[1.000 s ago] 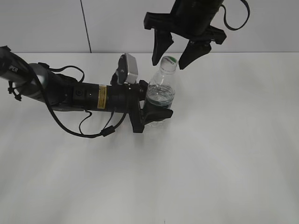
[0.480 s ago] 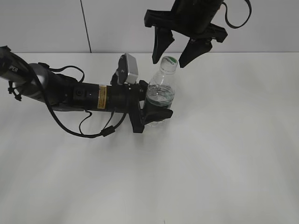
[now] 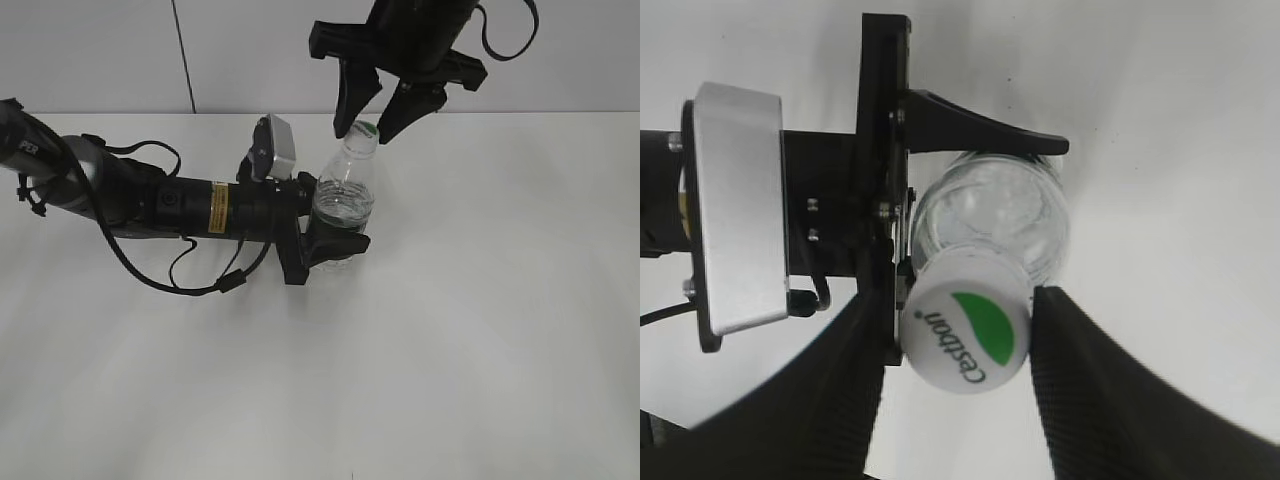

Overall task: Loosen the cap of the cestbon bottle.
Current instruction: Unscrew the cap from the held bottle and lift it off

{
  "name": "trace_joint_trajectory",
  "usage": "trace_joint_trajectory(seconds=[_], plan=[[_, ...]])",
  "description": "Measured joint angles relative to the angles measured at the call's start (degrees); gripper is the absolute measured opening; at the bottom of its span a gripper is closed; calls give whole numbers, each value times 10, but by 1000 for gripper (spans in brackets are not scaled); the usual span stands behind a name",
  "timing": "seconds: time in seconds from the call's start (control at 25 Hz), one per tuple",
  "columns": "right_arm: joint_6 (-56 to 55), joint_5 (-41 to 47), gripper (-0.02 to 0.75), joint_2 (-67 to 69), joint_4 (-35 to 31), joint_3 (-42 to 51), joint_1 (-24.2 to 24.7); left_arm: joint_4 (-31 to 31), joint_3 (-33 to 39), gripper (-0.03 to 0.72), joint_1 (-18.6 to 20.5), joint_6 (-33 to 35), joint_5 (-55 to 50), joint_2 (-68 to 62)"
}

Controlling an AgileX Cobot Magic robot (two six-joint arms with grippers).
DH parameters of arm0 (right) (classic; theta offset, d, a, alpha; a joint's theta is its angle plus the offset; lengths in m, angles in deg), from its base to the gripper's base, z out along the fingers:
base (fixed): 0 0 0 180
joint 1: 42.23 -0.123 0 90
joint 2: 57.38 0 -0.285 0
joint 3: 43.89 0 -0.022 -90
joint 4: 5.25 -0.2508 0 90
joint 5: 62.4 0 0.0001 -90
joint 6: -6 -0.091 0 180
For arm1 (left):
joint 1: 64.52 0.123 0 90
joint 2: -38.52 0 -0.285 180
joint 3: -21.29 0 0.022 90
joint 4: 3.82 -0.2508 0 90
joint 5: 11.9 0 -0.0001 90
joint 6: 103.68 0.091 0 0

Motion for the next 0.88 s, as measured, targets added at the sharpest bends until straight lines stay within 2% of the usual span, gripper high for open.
trace_joint_trajectory(seconds=[0.52, 0.6, 0.68, 0.88], plan=[[1, 0, 347, 2, 2, 0, 0, 0, 0, 411, 0, 0, -2, 0], [2, 0, 323, 2, 3, 0, 0, 0, 0, 411, 0, 0, -2, 0], [10, 0, 294, 2, 5, 0, 0, 0, 0, 411, 0, 0, -2, 0], [48, 0, 294, 2, 5, 0, 0, 0, 0, 411, 1, 0, -3, 0]])
